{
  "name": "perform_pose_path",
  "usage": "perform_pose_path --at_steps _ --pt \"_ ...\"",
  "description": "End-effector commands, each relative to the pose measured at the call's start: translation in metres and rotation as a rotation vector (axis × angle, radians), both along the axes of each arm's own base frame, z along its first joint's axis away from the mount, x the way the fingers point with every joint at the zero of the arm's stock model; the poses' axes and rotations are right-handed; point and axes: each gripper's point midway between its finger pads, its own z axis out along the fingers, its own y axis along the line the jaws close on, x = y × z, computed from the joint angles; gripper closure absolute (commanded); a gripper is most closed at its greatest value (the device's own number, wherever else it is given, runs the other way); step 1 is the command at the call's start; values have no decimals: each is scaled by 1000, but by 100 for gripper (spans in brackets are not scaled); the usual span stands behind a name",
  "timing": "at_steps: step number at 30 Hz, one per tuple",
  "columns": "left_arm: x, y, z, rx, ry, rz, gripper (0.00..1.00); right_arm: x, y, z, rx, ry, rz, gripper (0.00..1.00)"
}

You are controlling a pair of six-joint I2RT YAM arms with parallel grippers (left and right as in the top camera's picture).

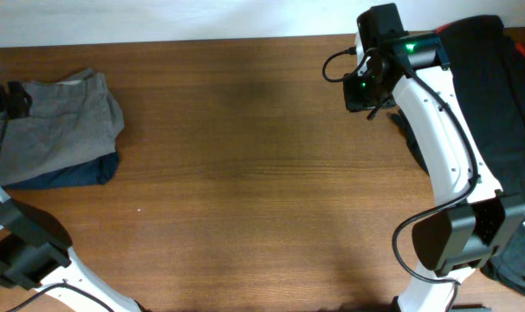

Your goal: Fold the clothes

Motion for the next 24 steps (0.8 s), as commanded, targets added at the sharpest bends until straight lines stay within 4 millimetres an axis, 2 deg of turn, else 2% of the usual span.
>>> perform_pose_path --at_steps 1,4,6,8,9,11,12,14,17,18,20,24 --pt "10 -13 10 -58 -50 -9 1 3 -3 -1 2 -2 -13 59" --pt "27 -49 14 -130 -88 -94 1 6 6 0 52 -13 4 38" --pt "38 -77 14 -146 -83 -141 1 11 15 2 99 -31 21 16" --pt "49 -108 13 -143 -72 -201 1 15 22 5 137 -52 35 1" --pt "60 -139 11 -126 -54 -231 1 22 28 9 164 -80 47 1" --pt "69 -171 10 -127 -37 -236 1 30 28 12 165 -117 48 1" --pt "74 -203 9 -129 -27 -268 1 39 28 17 164 -160 46 1" --pt "78 -243 7 -92 -9 -328 1 54 26 26 171 -229 47 1" --pt "78 -283 4 -34 17 -387 1 63 16 31 163 -267 46 1" --pt "75 -295 2 -26 32 -407 1 60 9 29 163 -249 26 1" --pt "51 -322 -2 -37 112 -459 1 41 -11 22 173 -163 -59 0" --pt "14 -329 4 -54 213 -464 1 4 -29 22 157 -53 -100 5"
